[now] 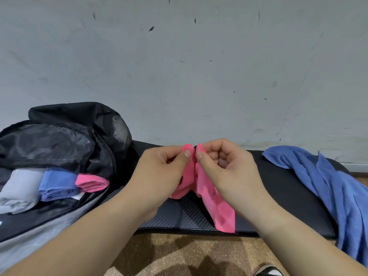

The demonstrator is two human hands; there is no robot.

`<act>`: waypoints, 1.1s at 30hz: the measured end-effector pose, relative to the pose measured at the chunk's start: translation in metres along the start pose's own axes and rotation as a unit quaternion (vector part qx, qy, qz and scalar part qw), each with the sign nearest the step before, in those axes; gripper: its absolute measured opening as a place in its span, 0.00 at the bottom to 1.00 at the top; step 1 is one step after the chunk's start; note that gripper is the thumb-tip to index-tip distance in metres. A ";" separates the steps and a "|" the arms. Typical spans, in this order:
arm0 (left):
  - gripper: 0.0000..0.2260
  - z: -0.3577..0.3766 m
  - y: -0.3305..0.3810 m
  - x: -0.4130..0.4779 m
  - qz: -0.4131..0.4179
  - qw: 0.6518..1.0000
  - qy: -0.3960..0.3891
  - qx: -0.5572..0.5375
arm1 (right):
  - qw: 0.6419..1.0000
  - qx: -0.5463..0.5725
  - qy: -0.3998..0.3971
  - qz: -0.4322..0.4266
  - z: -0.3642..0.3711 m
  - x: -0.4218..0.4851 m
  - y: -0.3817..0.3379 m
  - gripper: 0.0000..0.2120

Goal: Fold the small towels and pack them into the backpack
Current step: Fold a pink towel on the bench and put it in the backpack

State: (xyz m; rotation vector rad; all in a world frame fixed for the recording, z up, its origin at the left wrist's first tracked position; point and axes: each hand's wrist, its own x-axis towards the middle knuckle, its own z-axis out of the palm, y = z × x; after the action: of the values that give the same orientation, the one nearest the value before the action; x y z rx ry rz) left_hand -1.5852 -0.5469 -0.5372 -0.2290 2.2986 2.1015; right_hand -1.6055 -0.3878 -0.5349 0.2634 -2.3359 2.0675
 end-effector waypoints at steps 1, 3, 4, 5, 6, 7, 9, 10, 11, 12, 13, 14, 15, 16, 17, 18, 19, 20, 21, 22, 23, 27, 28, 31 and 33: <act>0.14 -0.001 -0.001 0.000 -0.011 1.000 -0.001 -0.024 | 1.000 0.004 -0.006 0.004 0.000 -0.001 0.000 0.03; 0.13 -0.001 0.000 -0.001 -0.021 0.999 -0.019 -0.039 | 0.999 0.024 -0.022 0.014 0.001 -0.004 -0.001 0.06; 0.13 0.000 0.001 -0.003 -0.020 0.999 -0.031 -0.028 | 0.999 0.032 -0.025 0.019 0.001 -0.006 -0.001 0.06; 0.13 0.001 0.000 -0.003 -0.017 0.999 -0.040 -0.012 | 0.999 0.037 -0.021 0.020 0.002 -0.006 -0.001 0.06; 0.14 0.001 0.000 -0.004 -0.015 0.999 -0.043 0.002 | 0.999 0.039 -0.010 0.020 0.001 -0.006 0.000 0.06; 0.15 0.002 -0.001 -0.004 -0.013 0.999 -0.042 0.014 | 0.999 0.040 0.006 0.019 0.001 -0.006 0.000 0.06; 0.16 0.003 -0.003 -0.004 -0.010 0.999 -0.039 0.021 | 0.999 0.032 0.031 0.015 -0.001 -0.003 0.001 0.05; 0.16 0.003 -0.002 -0.004 -0.010 0.999 -0.038 0.018 | 0.999 0.022 0.029 0.007 -0.002 -0.002 0.000 0.05; 0.15 0.003 -0.003 -0.004 -0.011 0.999 -0.035 0.017 | 1.000 0.012 0.017 -0.003 -0.002 -0.002 0.000 0.06; 0.14 0.003 -0.002 -0.004 -0.012 0.999 -0.035 0.018 | 1.000 0.002 0.003 -0.010 -0.002 -0.003 0.001 0.06; 0.14 0.004 -0.001 -0.004 -0.014 0.999 -0.038 0.018 | 1.000 -0.004 -0.005 -0.013 -0.001 -0.005 0.000 0.06; 0.15 0.004 0.000 -0.005 -0.019 0.999 -0.045 0.014 | 1.000 -0.008 -0.008 -0.010 -0.001 -0.006 0.000 0.07; 0.16 0.005 0.001 -0.005 -0.025 0.998 -0.054 0.005 | 1.000 -0.016 -0.012 -0.008 -0.002 -0.007 0.000 0.08; 0.17 0.005 0.002 -0.005 -0.028 0.998 -0.060 -0.004 | 0.999 -0.025 -0.024 -0.002 -0.003 -0.006 0.000 0.11; 0.18 0.005 0.004 -0.006 -0.027 0.998 -0.061 -0.011 | 0.999 -0.023 -0.047 0.014 -0.005 -0.006 -0.001 0.14; 0.17 0.005 0.005 -0.007 -0.024 0.998 -0.056 -0.012 | 0.996 0.002 -0.075 0.042 -0.007 -0.005 -0.003 0.17; 0.14 0.004 0.006 -0.008 -0.020 0.999 -0.046 -0.010 | 0.990 0.050 -0.104 0.077 -0.008 -0.005 -0.006 0.20; 0.12 0.004 0.008 -0.007 -0.018 0.999 -0.034 -0.007 | 0.982 0.094 -0.120 0.108 -0.009 -0.004 -0.008 0.22; 0.10 0.003 0.008 -0.007 -0.016 1.000 -0.024 -0.006 | 0.978 0.113 -0.120 0.124 -0.011 -0.003 -0.008 0.22; 0.10 0.002 0.009 -0.007 -0.016 1.000 -0.017 -0.004 | 0.982 0.104 -0.103 0.123 -0.013 -0.002 -0.006 0.22; 0.10 0.001 0.009 -0.007 -0.015 1.000 -0.012 -0.005 | 0.990 0.067 -0.077 0.102 -0.016 0.001 -0.002 0.22; 0.11 -0.008 0.021 -0.015 0.008 0.996 -0.070 -0.050 | 0.986 -0.104 -0.124 -0.028 -0.038 0.011 0.009 0.24; 0.09 -0.011 0.025 -0.018 0.013 0.993 -0.092 -0.074 | 0.979 -0.104 -0.170 -0.033 -0.042 0.010 0.008 0.25; 0.05 -0.021 0.035 -0.027 0.021 0.985 -0.115 -0.129 | 0.964 -0.090 -0.246 -0.049 -0.048 0.005 0.002 0.16; 0.05 -0.027 0.043 -0.033 0.031 0.982 -0.098 -0.160 | 0.958 -0.059 -0.276 -0.054 -0.052 -0.002 -0.008 0.11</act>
State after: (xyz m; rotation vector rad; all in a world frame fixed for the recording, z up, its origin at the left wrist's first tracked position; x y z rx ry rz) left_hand -1.5554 -0.5673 -0.4878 0.0481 1.8778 2.3952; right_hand -1.6082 -0.3369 -0.5203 1.0629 -2.6342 1.9813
